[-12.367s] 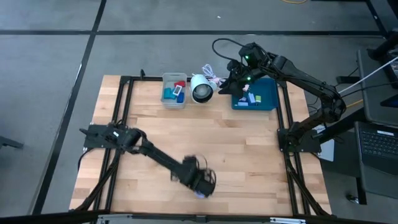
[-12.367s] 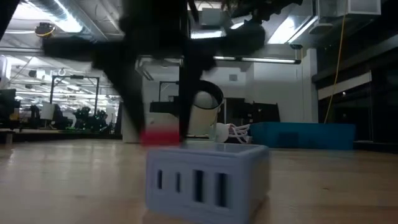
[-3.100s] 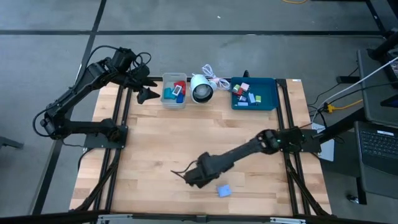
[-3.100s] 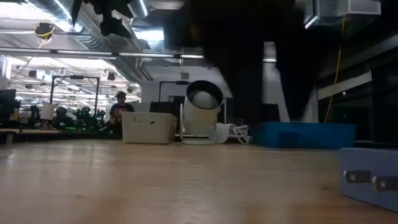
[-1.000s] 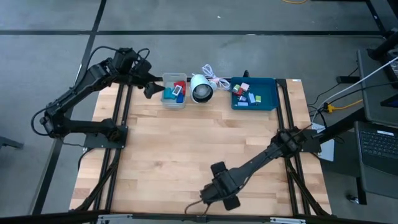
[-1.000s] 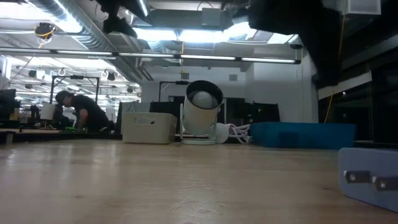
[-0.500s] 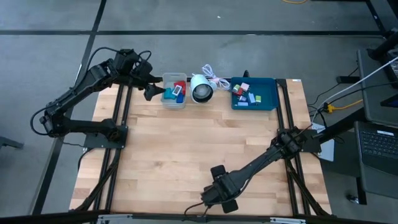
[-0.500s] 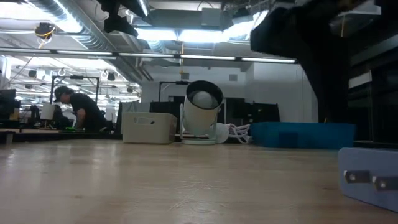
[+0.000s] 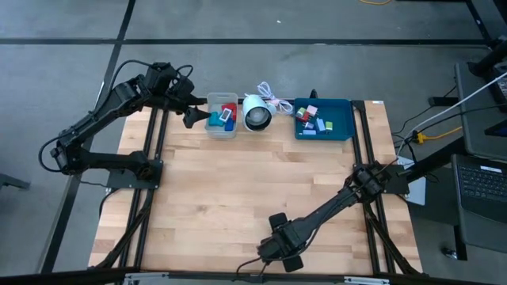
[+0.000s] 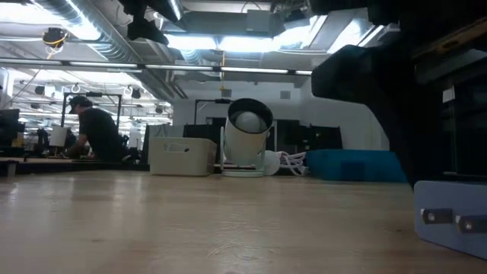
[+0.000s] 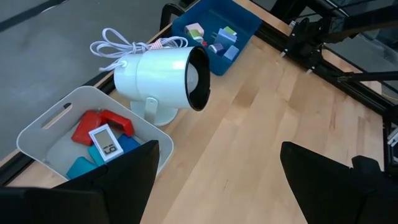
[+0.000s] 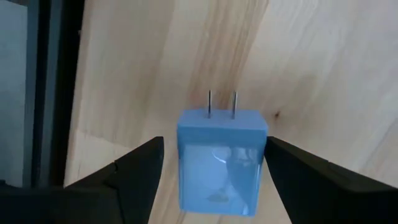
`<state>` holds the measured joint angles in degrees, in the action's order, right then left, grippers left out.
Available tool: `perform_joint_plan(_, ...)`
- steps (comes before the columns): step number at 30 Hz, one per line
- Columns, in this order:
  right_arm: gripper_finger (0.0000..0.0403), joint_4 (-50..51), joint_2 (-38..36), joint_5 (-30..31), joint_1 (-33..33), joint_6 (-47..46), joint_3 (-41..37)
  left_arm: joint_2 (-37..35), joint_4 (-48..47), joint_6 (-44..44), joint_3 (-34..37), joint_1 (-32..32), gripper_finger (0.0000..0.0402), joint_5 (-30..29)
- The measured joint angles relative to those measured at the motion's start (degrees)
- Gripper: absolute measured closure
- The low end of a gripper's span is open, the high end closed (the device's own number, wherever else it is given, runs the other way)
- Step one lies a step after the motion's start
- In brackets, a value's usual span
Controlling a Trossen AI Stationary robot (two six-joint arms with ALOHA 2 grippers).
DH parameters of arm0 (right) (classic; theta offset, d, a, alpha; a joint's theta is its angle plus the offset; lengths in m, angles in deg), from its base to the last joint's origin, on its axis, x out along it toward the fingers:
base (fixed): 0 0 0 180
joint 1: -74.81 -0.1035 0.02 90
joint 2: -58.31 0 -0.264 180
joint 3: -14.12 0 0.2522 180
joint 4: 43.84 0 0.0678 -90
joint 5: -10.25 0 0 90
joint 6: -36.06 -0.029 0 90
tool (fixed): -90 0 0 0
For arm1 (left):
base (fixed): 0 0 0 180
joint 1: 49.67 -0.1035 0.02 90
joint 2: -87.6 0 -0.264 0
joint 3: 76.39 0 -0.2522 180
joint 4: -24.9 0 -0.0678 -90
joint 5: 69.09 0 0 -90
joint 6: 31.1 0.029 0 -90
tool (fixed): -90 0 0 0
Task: Pick & Place Office items
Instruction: Put the light purple charger adapter into the blue bin
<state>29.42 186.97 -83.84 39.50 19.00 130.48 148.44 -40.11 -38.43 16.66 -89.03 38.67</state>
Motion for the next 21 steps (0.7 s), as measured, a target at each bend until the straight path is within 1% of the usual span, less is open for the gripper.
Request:
perform_joint_plan(9,0.0118,-2.11,0.0,0.2,0.0,-1.14,-4.06,0.0,0.0,0.23,-0.01,-0.02,0.0071,-0.15)
perform_joint_plan(14,0.0125,-3.39,-0.26,2.3,0.08,-1.68,-5.53,0.0,-0.02,0.51,-0.02,-0.02,0.0071,-0.17)
perform_joint_plan(16,0.0138,-3.38,-0.26,2.75,0.32,-1.86,-5.59,0.0,-0.02,0.56,-0.02,0.0,0.0071,-0.17)
perform_joint_plan(20,0.0192,-3.38,-0.3,2.36,1.19,-2.02,-5.61,0.0,-0.02,0.6,-0.02,-0.02,0.0071,-0.17)
perform_joint_plan(21,0.0195,-3.38,-0.31,2.34,1.47,-2.03,-5.61,0.0,-0.02,0.6,-0.02,-0.02,0.0071,-0.17)
